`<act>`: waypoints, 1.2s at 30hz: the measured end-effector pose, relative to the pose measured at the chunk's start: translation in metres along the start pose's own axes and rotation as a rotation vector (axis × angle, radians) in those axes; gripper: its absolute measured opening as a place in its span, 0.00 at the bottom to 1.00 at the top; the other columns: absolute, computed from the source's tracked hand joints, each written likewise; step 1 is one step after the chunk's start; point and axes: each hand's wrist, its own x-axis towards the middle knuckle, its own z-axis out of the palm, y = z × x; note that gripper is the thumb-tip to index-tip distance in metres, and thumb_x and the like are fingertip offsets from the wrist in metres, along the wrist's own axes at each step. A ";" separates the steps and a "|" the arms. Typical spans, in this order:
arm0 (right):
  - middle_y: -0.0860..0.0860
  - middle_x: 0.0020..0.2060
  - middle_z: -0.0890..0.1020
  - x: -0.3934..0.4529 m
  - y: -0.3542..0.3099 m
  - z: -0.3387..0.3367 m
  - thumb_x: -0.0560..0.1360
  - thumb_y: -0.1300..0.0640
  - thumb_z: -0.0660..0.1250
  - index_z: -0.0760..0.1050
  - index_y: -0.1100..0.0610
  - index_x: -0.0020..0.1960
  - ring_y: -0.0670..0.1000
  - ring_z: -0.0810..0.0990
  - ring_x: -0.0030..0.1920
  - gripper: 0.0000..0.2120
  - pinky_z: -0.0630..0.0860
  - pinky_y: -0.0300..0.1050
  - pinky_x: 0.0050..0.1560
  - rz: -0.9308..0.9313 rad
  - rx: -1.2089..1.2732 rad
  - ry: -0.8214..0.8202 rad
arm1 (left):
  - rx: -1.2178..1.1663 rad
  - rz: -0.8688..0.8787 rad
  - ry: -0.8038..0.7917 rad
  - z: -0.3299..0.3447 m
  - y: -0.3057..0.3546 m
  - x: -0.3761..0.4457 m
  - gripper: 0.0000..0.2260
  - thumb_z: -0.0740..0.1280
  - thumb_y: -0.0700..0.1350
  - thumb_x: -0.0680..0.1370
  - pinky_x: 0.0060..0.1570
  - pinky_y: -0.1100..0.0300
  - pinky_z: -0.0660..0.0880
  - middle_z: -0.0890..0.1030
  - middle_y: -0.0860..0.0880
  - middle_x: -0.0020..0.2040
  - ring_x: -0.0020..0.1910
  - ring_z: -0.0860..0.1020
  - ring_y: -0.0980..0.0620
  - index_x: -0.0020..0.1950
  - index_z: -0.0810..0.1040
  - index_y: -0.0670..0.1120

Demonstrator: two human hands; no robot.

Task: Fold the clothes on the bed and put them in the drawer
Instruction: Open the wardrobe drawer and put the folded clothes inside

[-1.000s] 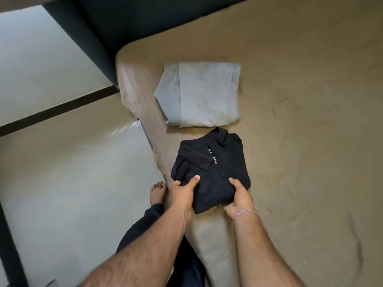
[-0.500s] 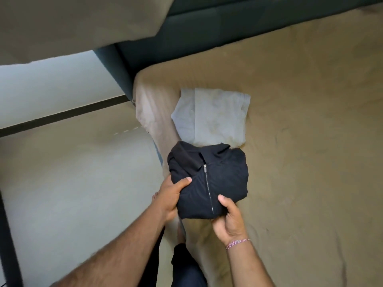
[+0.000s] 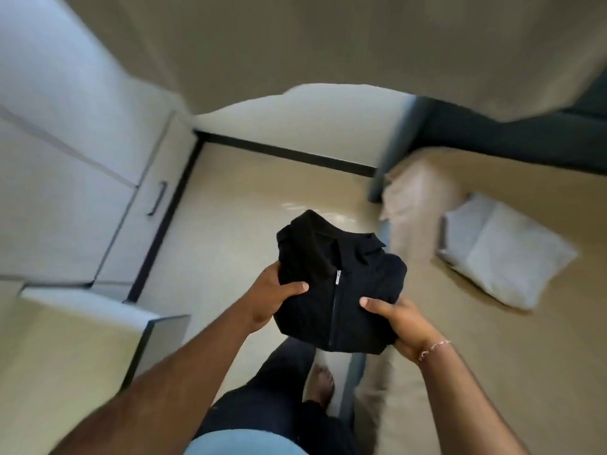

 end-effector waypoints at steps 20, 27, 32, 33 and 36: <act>0.48 0.39 0.86 0.078 0.369 0.582 0.76 0.58 0.72 0.81 0.53 0.47 0.51 0.85 0.44 0.01 0.84 0.55 0.51 -0.157 -1.392 -0.610 | -0.581 -0.176 1.165 -0.412 -0.421 -0.325 0.21 0.75 0.45 0.79 0.64 0.48 0.80 0.82 0.52 0.60 0.64 0.81 0.46 0.71 0.75 0.48; 0.55 0.51 0.84 0.175 0.506 0.645 0.77 0.60 0.69 0.78 0.57 0.62 0.62 0.83 0.56 0.14 0.80 0.52 0.56 -0.208 -1.612 -0.440 | -0.653 -0.287 1.216 -0.501 -0.541 -0.265 0.27 0.75 0.46 0.79 0.67 0.47 0.76 0.79 0.48 0.67 0.69 0.77 0.41 0.76 0.71 0.46; 0.49 0.74 0.69 0.196 0.537 0.617 0.72 0.47 0.79 0.65 0.47 0.77 0.53 0.69 0.73 0.39 0.71 0.55 0.71 -0.453 -1.880 -0.747 | -0.472 -0.515 0.763 -0.504 -0.606 -0.258 0.58 0.79 0.62 0.71 0.79 0.42 0.61 0.52 0.48 0.86 0.83 0.58 0.41 0.86 0.42 0.53; 0.46 0.74 0.69 0.188 0.534 0.611 0.70 0.43 0.80 0.66 0.42 0.76 0.50 0.69 0.73 0.40 0.71 0.51 0.72 -0.164 -1.908 -1.002 | -0.430 -0.481 0.553 -0.494 -0.608 -0.266 0.57 0.80 0.63 0.70 0.78 0.42 0.62 0.53 0.50 0.86 0.82 0.59 0.42 0.86 0.44 0.56; 0.41 0.74 0.68 0.157 0.525 0.599 0.64 0.34 0.80 0.61 0.40 0.79 0.49 0.68 0.74 0.49 0.67 0.46 0.72 0.439 -2.257 -1.567 | -0.133 -0.468 0.013 -0.464 -0.599 -0.287 0.57 0.82 0.65 0.64 0.78 0.42 0.60 0.56 0.55 0.85 0.81 0.60 0.46 0.83 0.49 0.63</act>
